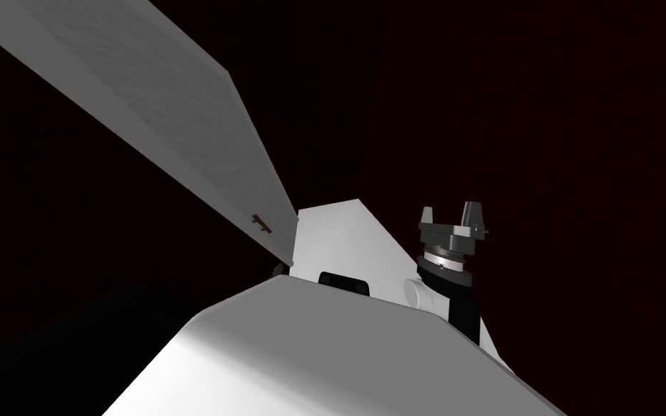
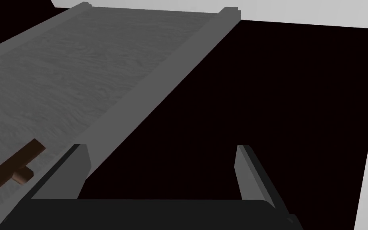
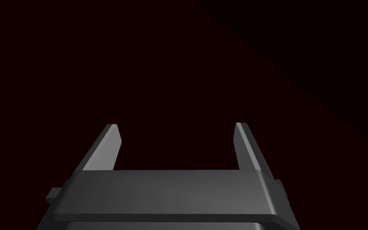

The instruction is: Push the door open

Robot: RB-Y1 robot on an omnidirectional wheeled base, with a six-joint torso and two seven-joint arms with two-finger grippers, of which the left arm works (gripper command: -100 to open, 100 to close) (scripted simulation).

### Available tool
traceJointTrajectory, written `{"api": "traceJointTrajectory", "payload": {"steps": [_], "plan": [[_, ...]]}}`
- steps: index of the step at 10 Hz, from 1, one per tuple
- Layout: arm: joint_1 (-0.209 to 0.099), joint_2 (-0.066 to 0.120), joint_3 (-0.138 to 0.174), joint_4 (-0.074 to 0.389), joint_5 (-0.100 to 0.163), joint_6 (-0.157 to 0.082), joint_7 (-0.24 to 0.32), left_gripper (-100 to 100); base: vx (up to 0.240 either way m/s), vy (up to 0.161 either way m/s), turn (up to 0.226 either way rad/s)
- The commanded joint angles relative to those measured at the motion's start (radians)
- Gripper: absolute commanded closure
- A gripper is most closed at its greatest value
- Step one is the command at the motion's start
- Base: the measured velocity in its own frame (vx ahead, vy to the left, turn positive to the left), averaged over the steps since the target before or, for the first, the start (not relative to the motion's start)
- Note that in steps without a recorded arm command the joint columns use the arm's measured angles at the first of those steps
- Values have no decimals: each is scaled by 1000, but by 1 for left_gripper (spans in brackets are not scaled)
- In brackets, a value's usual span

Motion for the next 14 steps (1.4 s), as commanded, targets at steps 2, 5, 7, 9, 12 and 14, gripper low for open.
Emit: {"api": "traceJointTrajectory", "payload": {"steps": [2,5,7,9,12,14], "plan": [[4,4,11,37,-32,52,29,-100,112,-17,-53],[5,11,23,83,-67,104,61,-100,116,-11,-58],[5,16,32,114,-89,138,83,-100,111,-18,-56],[6,21,40,145,-112,173,104,-100,116,4,-57],[7,28,53,191,-145,225,136,-100,116,-5,-53],[7,32,62,220,-167,257,156,-100,117,-6,-55]]}}
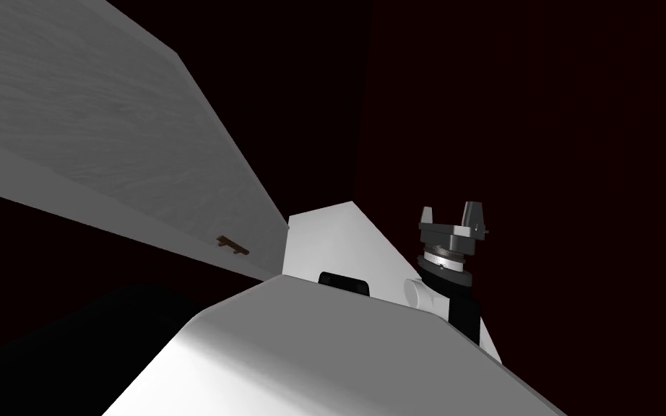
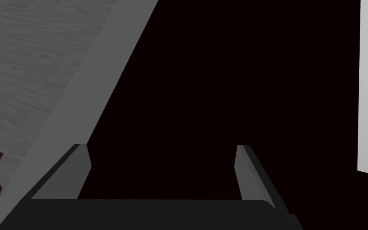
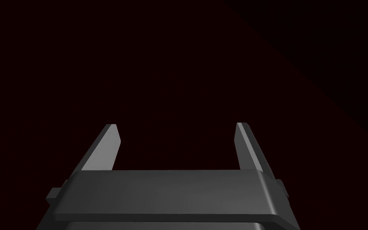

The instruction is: Push the door open

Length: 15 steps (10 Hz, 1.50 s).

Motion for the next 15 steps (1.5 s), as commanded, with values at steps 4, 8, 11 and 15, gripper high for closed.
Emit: {"api": "traceJointTrajectory", "payload": {"steps": [4,8,11,15], "plan": [[3,10,23,78,-62,94,59,-100,121,9,-67],[4,18,39,134,-103,157,98,-100,136,11,-51],[5,26,54,187,-141,216,134,-100,128,9,-54],[6,33,70,239,-179,275,170,-100,113,5,-51]]}}
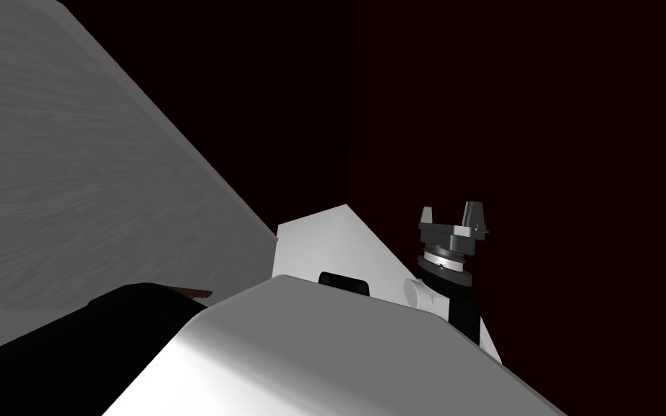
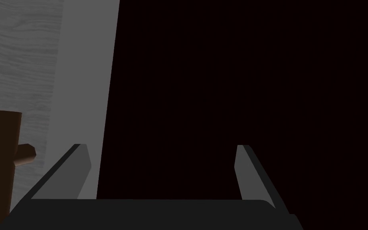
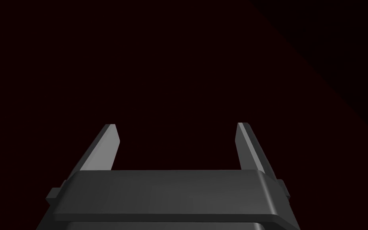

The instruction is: Push the door open

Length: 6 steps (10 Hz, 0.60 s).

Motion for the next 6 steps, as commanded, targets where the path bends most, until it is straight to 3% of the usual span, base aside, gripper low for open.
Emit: {"api": "traceJointTrajectory", "payload": {"steps": [1,6], "plan": [[1,10,10,36,-18,20,23,-100,106,29,-48],[3,20,30,104,-67,96,69,-100,129,31,-49]]}}
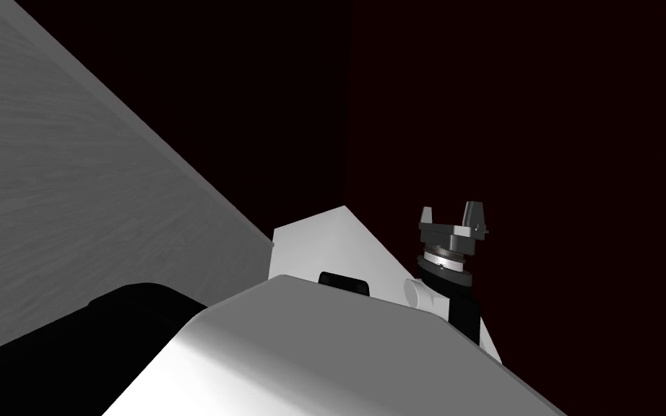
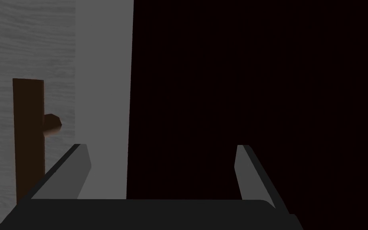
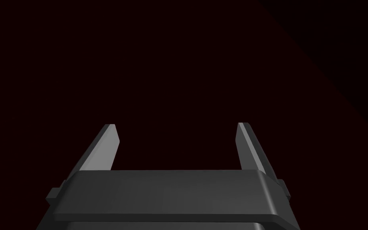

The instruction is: Push the door open

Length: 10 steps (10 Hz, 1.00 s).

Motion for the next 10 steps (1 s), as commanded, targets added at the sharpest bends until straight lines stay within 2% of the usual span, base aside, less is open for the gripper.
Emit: {"api": "traceJointTrajectory", "payload": {"steps": [1,4,5,7,8,10], "plan": [[-4,6,8,37,-22,34,21,-100,163,52,-73],[-3,12,22,82,-55,85,52,-100,161,45,-51],[-3,13,25,91,-62,95,58,-100,113,41,-36],[-2,18,35,124,-86,133,81,-100,144,58,-57],[-2,18,35,124,-86,133,81,-100,107,46,-22],[-1,23,47,162,-113,175,107,-100,142,48,-52]]}}
